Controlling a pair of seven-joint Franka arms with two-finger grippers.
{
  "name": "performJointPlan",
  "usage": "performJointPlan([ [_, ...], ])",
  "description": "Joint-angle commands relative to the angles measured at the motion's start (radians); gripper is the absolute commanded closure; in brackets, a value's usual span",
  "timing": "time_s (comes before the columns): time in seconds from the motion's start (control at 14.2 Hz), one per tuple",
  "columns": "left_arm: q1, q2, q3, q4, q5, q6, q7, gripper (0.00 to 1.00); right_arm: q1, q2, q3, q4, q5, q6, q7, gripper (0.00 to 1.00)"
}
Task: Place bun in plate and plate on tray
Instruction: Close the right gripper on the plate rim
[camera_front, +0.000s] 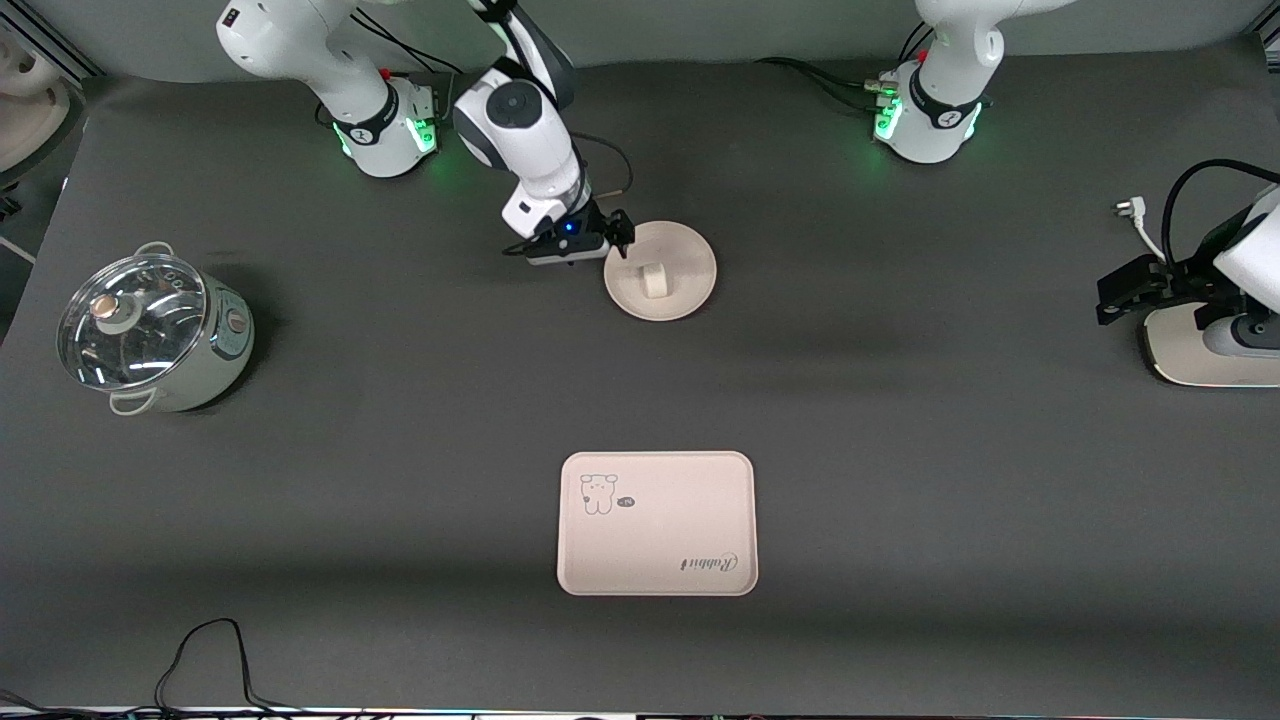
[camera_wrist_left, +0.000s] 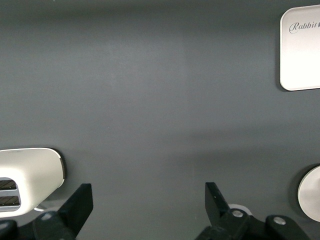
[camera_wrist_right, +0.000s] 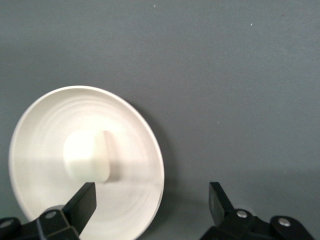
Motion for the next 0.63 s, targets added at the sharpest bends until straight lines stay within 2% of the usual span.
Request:
performJointPlan([
  [0.0,0.004,-0.017,0.024,-0.004,-0.034,-0.016,0.015,0.0,0.015,0.079,-0.006,0.009,0.015,0.102,0.033,0.0],
  [0.21,0.003,-0.015,0.024,-0.002,-0.024,-0.013,0.011,0.0,0.034,0.13,-0.006,0.011,0.015,0.158,0.061,0.0],
  [0.42,0.0,-0.009,0.023,-0.008,0.002,-0.008,-0.006,0.0,0.044,0.138,-0.004,0.011,0.015,0.16,0.084,0.0],
  [0.49,0.004,-0.012,0.024,-0.005,0.002,-0.008,-0.005,0.0,0.045,0.138,-0.004,0.011,0.015,0.158,0.084,0.08],
  [0.56,0.003,-0.015,0.024,-0.001,0.002,-0.014,-0.003,0.0,0.045,0.138,-0.004,0.011,0.015,0.158,0.084,0.21],
])
